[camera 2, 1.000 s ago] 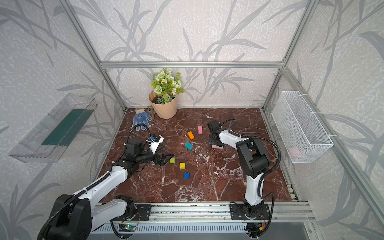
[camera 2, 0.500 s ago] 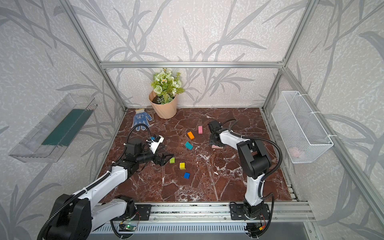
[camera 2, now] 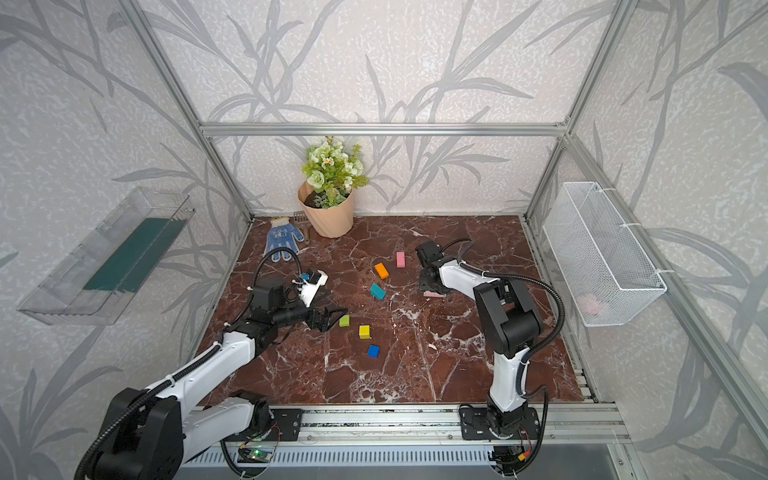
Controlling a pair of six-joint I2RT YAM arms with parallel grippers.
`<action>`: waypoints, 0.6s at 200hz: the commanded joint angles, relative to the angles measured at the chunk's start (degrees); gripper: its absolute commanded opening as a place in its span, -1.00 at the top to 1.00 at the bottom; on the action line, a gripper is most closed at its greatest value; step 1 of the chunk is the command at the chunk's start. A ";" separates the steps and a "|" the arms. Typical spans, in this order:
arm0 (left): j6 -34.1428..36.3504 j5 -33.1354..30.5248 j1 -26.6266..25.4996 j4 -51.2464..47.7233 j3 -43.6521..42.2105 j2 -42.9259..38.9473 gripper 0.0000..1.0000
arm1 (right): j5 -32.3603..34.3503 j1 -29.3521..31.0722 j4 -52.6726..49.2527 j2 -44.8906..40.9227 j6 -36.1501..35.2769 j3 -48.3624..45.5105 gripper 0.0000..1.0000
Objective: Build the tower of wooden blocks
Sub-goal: 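Open the right gripper to release the second pink block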
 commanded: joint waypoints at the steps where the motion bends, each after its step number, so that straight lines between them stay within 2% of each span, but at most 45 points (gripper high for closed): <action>1: 1.75 1.24 -0.14 -0.27 1.51 0.13 -0.99 | 1.05 -0.36 -1.86 0.16 -0.83 0.92 -0.27; 76: 1.74 1.22 -0.14 -0.25 1.50 0.13 -0.99 | 1.01 -0.67 -1.87 1.00 -1.14 1.73 -0.28; 120: 1.74 1.25 -0.14 -0.28 1.50 0.13 -0.99 | 0.23 -0.68 -1.50 0.90 -1.40 1.69 -0.39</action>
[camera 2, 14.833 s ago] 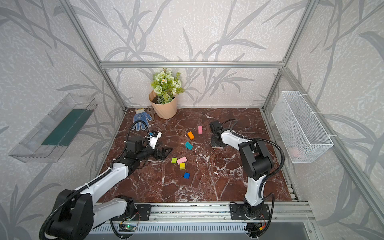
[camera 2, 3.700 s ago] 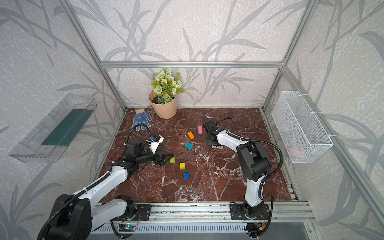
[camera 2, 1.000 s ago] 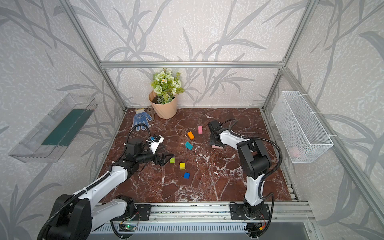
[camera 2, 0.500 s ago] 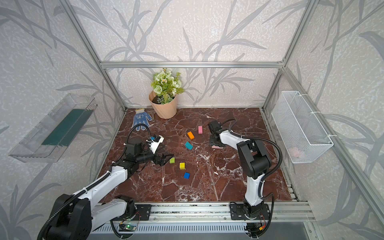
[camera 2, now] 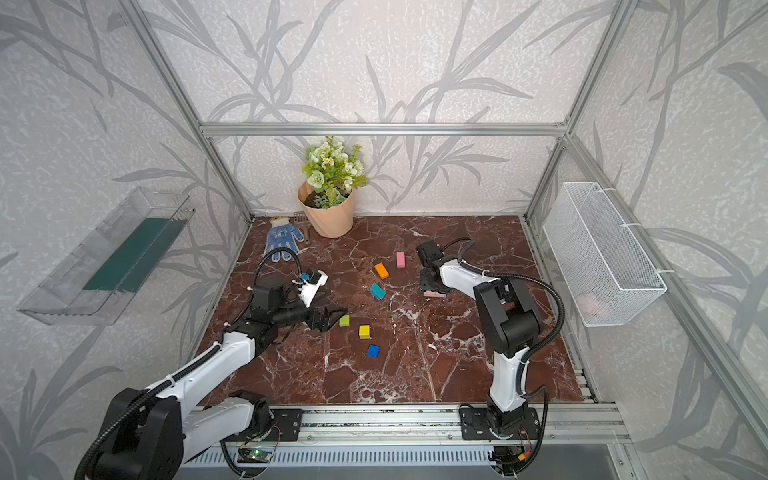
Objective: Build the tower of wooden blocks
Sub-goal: 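Open the right gripper to release the second pink block, then lift the right gripper off the pink blocks while the left arm reaches toward them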
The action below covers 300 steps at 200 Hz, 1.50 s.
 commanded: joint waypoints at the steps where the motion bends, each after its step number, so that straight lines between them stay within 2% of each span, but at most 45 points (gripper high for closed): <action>1: 1.74 1.24 -0.14 -0.26 1.54 0.13 -0.99 | 0.26 -0.31 -1.04 0.64 -0.48 1.18 -0.39; 71: 1.10 0.32 -0.14 0.25 1.24 0.12 -0.98 | -0.90 -0.32 -0.41 -2.53 -1.54 0.20 -0.59; 91: -1.06 -3.91 0.03 2.54 0.32 -0.63 -0.99 | 0.42 -0.35 -1.15 -5.87 -1.69 -0.71 -0.60; 104: -3.09 -7.11 -0.01 7.48 -1.36 -1.07 -0.99 | 1.44 -0.52 -1.22 -8.58 -1.71 -1.83 -0.61; 130: -7.93 -22.50 0.03 10.81 -2.61 -1.63 -0.98 | 2.07 -2.48 -0.46 -14.85 -1.23 -5.35 -0.61; 147: -12.22 -29.24 0.01 12.38 -2.81 -1.11 -0.99 | 1.57 -4.83 1.15 -18.07 -0.72 -8.54 -0.60; 171: -14.42 -28.74 -0.01 11.28 -1.79 -1.29 -0.98 | 0.65 -9.17 3.87 -20.78 0.33 -12.78 -0.60; 195: -24.93 -34.31 0.03 7.51 0.55 -3.50 -0.99 | -3.50 -13.76 7.62 -20.06 2.25 -16.09 -0.53; 219: -26.51 -30.81 -0.60 3.14 5.45 -3.05 -0.98 | -6.81 -15.83 8.68 -16.92 3.21 -16.11 -0.37; 230: -26.72 -30.15 -2.31 0.85 8.45 -1.06 -0.99 | -7.39 -16.03 7.18 -15.70 3.21 -14.65 -0.29; 256: -26.57 -34.57 -9.87 -0.93 14.64 6.30 -0.98 | -7.65 -16.12 6.64 -14.32 3.90 -13.79 -0.24; 280: -28.91 -32.06 -14.98 0.14 19.76 14.11 -0.99 | -8.00 -16.20 5.46 -13.70 4.00 -13.23 -0.20; 300: -27.31 -37.59 -20.97 -7.71 26.70 16.27 -0.99 | -8.26 -16.30 5.46 -13.89 3.78 -13.63 -0.20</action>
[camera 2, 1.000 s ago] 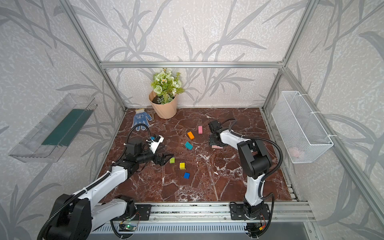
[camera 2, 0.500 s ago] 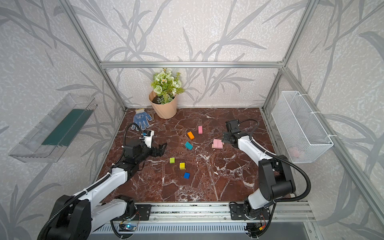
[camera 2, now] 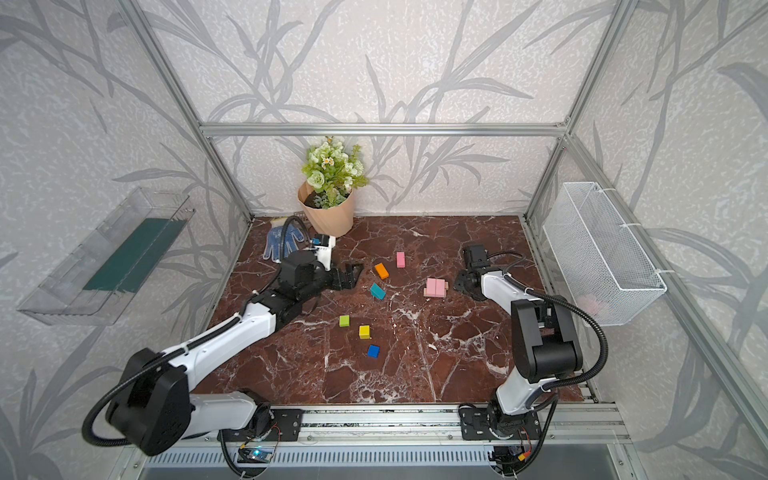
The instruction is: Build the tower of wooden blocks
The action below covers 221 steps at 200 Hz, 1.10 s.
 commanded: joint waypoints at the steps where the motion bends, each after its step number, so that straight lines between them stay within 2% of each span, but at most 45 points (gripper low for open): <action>1: -0.12 -5.24 -5.59 -8.43 6.67 1.86 -0.98 | -0.88 -0.17 -0.88 0.34 0.28 1.08 -0.20; 15: 2.16 -11.56 -10.48 -9.88 8.22 0.26 -0.98 | -0.95 -0.17 -1.17 0.58 0.13 1.33 -0.20; 33: 5.33 -6.01 -12.05 -0.41 3.10 -2.79 -0.98 | -1.45 -0.17 -1.79 1.41 0.00 2.16 -0.20; 44: 2.54 -8.29 -10.87 0.61 0.68 -3.12 -0.99 | -1.84 -0.17 -2.23 1.95 0.07 2.63 -0.18; 51: 1.67 -4.41 -8.58 0.04 0.63 -2.08 -0.99 | -1.93 -0.17 -2.40 2.01 0.25 2.72 -0.16; 69: -5.01 11.66 -0.95 1.00 3.24 4.71 -0.98 | -1.67 -0.17 -1.97 1.85 1.43 2.00 -0.10; 80: -7.68 14.53 -0.27 2.29 4.84 8.56 -0.98 | -1.93 -0.17 -1.23 1.66 2.04 1.29 -0.07; 87: -6.97 14.10 -1.50 2.64 5.80 10.10 -0.99 | -2.35 -0.17 -0.91 1.74 2.40 1.09 -0.05; 108: -2.81 7.15 -7.20 0.29 9.93 13.45 -0.98 | -3.58 -0.17 -0.54 2.76 3.02 1.68 0.04; 120: -3.75 8.12 -8.15 1.09 12.46 16.84 -0.98 | -3.85 -0.17 0.09 4.48 3.70 1.94 0.09; 145: -6.63 12.43 -8.27 0.79 19.05 25.63 -0.55 | -5.21 -0.19 1.11 7.45 4.64 3.16 0.16; 159: -8.39 12.37 -8.21 1.60 21.17 29.64 -0.19 | -6.01 -0.18 0.91 9.43 4.65 4.35 0.21; 221: -9.22 10.38 -9.53 -3.51 31.09 40.72 0.18 | -7.88 -0.08 0.61 12.31 3.91 6.85 0.30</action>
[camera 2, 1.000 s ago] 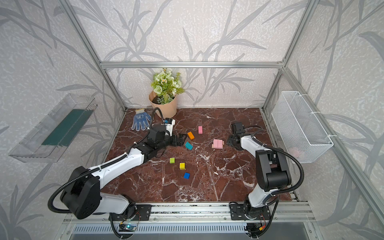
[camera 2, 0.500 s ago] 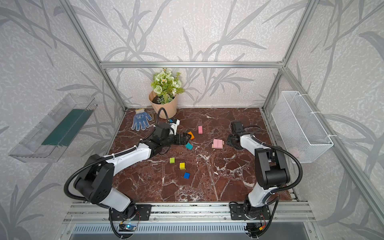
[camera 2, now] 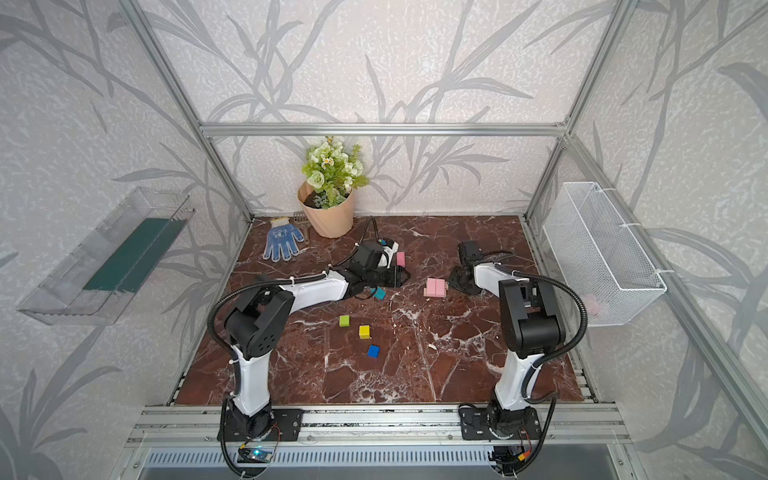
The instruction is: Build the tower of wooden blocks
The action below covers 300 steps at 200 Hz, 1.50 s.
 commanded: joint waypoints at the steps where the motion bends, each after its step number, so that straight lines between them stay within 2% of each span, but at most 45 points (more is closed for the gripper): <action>1: -0.77 -0.65 -1.01 -2.89 4.20 2.14 0.19 | -1.54 -0.13 -1.29 1.66 0.04 0.51 0.31; 38: -0.42 -3.33 -1.92 -6.23 7.96 5.62 0.25 | -2.40 0.69 -2.14 3.02 -1.14 2.10 0.39; 146: 0.28 -6.03 -3.38 -10.58 13.32 10.73 0.37 | -1.70 2.34 -3.41 3.46 -2.38 3.02 0.51; 300: -0.31 -6.30 -4.34 -12.30 18.01 15.20 0.45 | -1.83 3.72 -3.99 4.14 -3.61 3.83 0.56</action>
